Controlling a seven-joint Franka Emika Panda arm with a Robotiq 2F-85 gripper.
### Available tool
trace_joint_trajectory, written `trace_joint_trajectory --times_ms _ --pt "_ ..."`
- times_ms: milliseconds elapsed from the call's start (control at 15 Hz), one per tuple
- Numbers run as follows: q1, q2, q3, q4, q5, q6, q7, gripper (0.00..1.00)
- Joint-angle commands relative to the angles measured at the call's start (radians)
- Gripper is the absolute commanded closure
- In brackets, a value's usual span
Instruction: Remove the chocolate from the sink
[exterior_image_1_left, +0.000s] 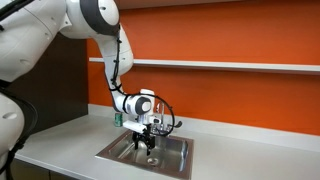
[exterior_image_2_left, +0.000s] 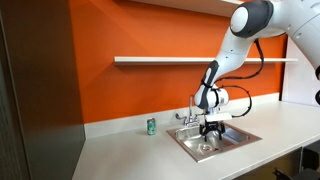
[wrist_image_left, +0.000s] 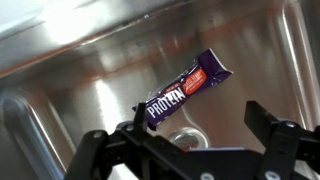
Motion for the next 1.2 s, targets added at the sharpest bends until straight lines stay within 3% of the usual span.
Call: trace_joint_trajectory --times_ms 0,333,400,1133 --pt "-0.02 0.054 0.011 0.049 0.015 0.0 0.015 0.0" --pt "-0.043 0.052 0.019 0.059 0.024 -0.012 -0.018 0.0" --pt "-0.018 0.07 0.005 0.05 0.0 -0.003 0.004 0.0" --pt "-0.025 0.073 0.012 0.073 0.009 -0.014 0.008 0.0"
